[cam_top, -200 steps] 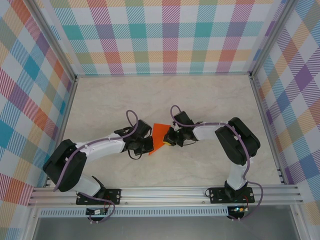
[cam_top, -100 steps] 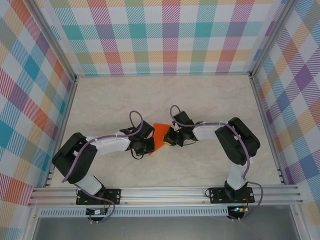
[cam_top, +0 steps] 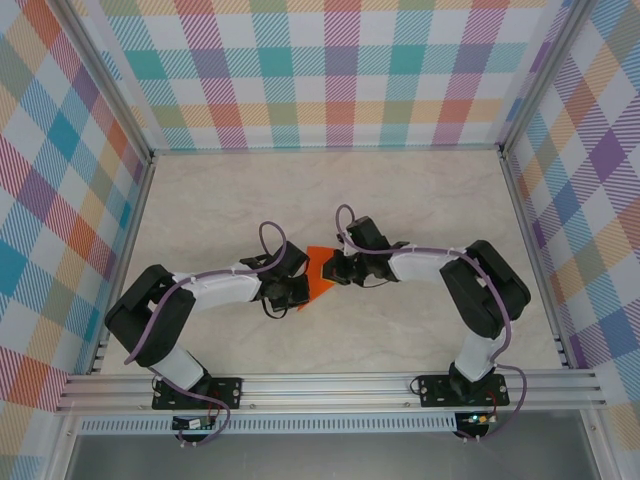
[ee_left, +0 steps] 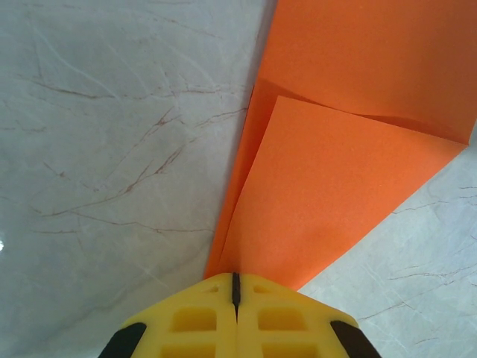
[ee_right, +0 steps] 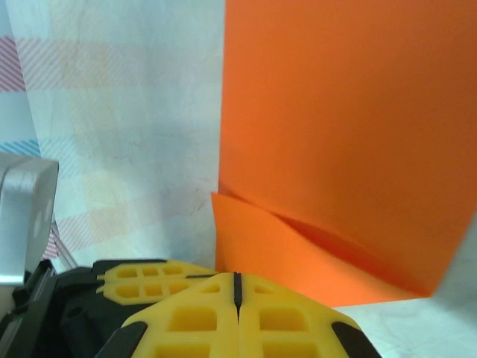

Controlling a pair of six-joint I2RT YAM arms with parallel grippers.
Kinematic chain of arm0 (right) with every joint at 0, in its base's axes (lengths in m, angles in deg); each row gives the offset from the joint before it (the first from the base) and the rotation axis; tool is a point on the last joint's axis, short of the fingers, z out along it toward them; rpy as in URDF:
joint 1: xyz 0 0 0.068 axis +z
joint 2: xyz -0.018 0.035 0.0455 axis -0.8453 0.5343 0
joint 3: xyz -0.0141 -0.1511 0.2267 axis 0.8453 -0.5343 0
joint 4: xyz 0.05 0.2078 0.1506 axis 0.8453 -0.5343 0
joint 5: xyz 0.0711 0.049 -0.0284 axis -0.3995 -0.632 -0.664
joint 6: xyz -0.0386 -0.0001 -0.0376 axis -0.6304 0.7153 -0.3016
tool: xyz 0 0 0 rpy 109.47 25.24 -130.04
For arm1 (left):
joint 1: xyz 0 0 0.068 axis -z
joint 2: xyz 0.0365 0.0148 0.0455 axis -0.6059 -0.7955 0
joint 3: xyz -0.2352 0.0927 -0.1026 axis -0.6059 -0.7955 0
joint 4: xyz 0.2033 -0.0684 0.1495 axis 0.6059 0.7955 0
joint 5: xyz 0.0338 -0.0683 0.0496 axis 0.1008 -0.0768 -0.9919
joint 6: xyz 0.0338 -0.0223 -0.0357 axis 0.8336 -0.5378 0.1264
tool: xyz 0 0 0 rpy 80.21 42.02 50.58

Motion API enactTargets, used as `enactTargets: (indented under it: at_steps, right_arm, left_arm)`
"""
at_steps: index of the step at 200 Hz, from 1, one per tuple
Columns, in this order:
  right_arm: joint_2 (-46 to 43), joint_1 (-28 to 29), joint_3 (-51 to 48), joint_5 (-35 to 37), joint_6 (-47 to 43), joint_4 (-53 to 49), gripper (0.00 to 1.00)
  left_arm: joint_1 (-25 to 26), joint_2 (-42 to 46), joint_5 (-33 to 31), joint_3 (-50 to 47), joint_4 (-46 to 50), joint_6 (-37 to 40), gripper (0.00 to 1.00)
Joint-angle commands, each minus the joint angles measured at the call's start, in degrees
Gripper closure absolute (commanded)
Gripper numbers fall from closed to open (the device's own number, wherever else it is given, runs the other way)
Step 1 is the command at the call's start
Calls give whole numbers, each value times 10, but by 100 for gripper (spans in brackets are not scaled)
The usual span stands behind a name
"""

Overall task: Fold a paper plane with a square sheet of paper (pick it up from the middle)
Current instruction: Third fold the triangle at the center of the table.

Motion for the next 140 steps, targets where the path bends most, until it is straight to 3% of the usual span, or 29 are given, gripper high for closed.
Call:
enactTargets:
  at_steps: [1,79,140]
  right_arm:
    - [22,25,10,-27,-19,11,96]
    - [72,38,22,-18,7,8,98]
    - [65,14,2,31,-55,-21,100]
  left_arm:
    - [8,-12,-23,-17,34,-1,100]
    - [8,-10,-26,-18,36,-5,100]
    - [7,-18,-33,-24,72,-7,100]
